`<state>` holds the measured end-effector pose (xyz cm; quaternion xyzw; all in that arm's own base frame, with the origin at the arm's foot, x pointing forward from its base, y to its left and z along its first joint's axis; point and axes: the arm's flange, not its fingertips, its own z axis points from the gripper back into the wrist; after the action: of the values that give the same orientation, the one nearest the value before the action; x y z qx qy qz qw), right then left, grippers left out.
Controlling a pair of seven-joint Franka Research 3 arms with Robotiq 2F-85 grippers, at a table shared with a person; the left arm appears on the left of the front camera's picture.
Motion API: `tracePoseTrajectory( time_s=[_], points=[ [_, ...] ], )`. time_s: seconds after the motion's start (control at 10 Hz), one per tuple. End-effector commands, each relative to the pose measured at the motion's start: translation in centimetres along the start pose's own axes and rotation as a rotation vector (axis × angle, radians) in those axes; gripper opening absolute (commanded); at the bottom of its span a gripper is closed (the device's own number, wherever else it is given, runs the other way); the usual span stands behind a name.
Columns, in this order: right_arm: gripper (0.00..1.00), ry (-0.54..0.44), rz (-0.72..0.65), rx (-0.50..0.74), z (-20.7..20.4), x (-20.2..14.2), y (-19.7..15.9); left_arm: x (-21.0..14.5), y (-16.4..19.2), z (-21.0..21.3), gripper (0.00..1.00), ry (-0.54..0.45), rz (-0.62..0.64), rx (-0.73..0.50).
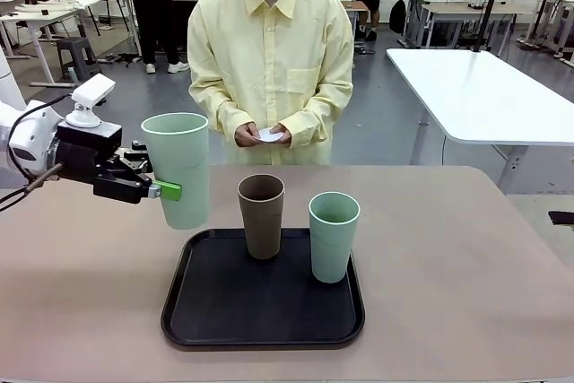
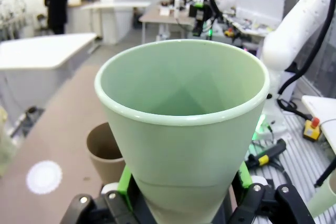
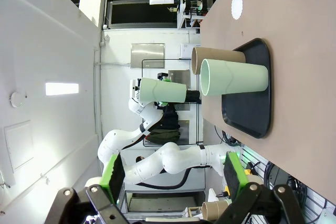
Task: Place coasters on the table and set cups on them.
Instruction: Pick up one Reusable plastic cup and place it on a coaster set by the human.
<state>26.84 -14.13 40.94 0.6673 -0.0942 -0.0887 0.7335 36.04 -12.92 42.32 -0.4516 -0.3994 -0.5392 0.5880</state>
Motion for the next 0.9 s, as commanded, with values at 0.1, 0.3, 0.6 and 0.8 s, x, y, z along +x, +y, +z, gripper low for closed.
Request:
tracePoseTrajectory(
  time_s=[0.1, 0.3, 0.6, 0.8],
  points=[
    [1.00, 0.000, 0.004, 0.011, 0.1, 0.0, 0.0, 2.3, 0.3, 0.3, 0.85, -0.001, -0.009, 0.036],
    [1.00, 0.000, 0.004, 0.011, 0.1, 0.0, 0.0, 5.9, 1.2, 0.3, 0.85, 0.018, -0.046, 0.101],
    [1.00, 0.000, 0.004, 0.011, 0.1, 0.0, 0.0, 8.1, 6.6, 0.6, 0.85, -0.004, -0.032, 0.118],
    [1.00, 0.000, 0.004, 0.011, 0.1, 0.0, 0.0, 8.6, 11.2, 1.2, 0.85, -0.042, -0.057, 0.108]
  ],
)
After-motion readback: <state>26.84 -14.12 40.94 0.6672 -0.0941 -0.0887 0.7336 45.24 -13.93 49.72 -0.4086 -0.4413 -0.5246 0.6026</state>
